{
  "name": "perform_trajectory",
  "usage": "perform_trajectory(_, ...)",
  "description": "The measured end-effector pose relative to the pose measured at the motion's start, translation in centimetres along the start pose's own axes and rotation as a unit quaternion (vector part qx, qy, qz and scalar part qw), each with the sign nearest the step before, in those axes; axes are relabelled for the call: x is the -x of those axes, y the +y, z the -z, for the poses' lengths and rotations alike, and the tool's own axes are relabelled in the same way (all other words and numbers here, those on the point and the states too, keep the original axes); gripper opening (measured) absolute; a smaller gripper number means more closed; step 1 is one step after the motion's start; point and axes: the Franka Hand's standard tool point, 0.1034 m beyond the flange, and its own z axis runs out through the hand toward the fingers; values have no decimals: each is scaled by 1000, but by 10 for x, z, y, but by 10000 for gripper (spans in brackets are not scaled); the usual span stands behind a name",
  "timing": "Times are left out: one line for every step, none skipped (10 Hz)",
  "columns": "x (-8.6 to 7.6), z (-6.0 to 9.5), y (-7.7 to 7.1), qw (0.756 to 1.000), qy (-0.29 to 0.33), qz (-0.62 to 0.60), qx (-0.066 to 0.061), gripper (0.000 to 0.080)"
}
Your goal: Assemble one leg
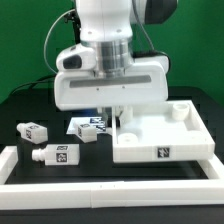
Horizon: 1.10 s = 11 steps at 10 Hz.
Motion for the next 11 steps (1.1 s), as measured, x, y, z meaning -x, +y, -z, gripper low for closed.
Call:
perform_trajectory(1, 0, 0, 1000, 0, 0, 0, 54)
perform_trajectory(1, 0, 0, 1000, 0, 0, 0, 54)
perform_trajectory(1, 0, 0, 1000, -1, 1, 0, 54)
perform_trajectory(2, -2, 0, 1000, -2, 1, 0, 54)
perform_trajectory(2, -6, 3, 1000, -5, -1, 1, 54)
perform_trajectory(-1, -10, 8, 1000, -5, 5, 2, 54)
perform_trajectory(-5, -16, 14, 1000, -5, 13, 4, 54)
perform_trajectory(-8, -23, 16, 1000, -3, 12, 5, 54)
perform_trajectory(-11, -31, 14, 1000, -2, 1, 5, 54)
perform_trajectory(-14, -41, 9, 1000, 3, -8, 5, 54)
perform_trajectory(-19, -46, 9, 1000, 3, -22, 0, 54)
